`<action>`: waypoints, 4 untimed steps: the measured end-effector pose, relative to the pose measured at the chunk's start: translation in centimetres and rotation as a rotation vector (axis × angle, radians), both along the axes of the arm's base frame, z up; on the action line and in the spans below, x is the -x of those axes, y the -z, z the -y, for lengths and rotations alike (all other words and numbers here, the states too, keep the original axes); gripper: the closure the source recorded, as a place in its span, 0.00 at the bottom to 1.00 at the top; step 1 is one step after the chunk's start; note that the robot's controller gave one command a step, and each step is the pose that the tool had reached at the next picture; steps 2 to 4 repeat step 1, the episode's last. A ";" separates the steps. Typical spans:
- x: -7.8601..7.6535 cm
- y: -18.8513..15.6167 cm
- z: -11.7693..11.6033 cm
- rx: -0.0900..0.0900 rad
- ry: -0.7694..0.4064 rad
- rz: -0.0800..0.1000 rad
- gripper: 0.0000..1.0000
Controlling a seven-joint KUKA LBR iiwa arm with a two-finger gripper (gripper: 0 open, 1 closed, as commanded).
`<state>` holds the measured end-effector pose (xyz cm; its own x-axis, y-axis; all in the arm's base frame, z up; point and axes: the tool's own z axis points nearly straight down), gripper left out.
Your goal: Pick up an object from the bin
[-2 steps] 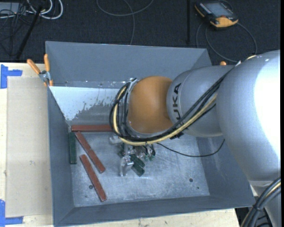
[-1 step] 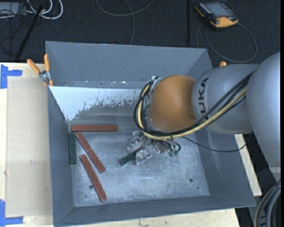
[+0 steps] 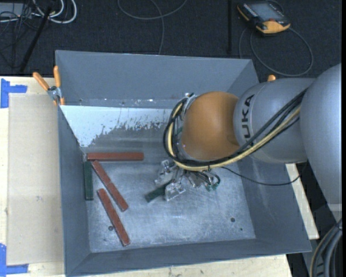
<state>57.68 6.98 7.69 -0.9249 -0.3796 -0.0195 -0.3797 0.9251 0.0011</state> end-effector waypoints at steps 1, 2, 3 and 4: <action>-2.1 -14.0 2.0 0.008 -0.054 -0.015 1.00; -2.1 -14.0 2.0 0.008 -0.054 -0.015 1.00; -2.1 -14.0 2.0 0.008 -0.054 -0.015 1.00; -2.1 -14.0 2.0 0.008 -0.054 -0.015 1.00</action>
Offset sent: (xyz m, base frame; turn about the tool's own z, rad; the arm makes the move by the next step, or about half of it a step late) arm 0.0000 0.0000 0.0000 0.0000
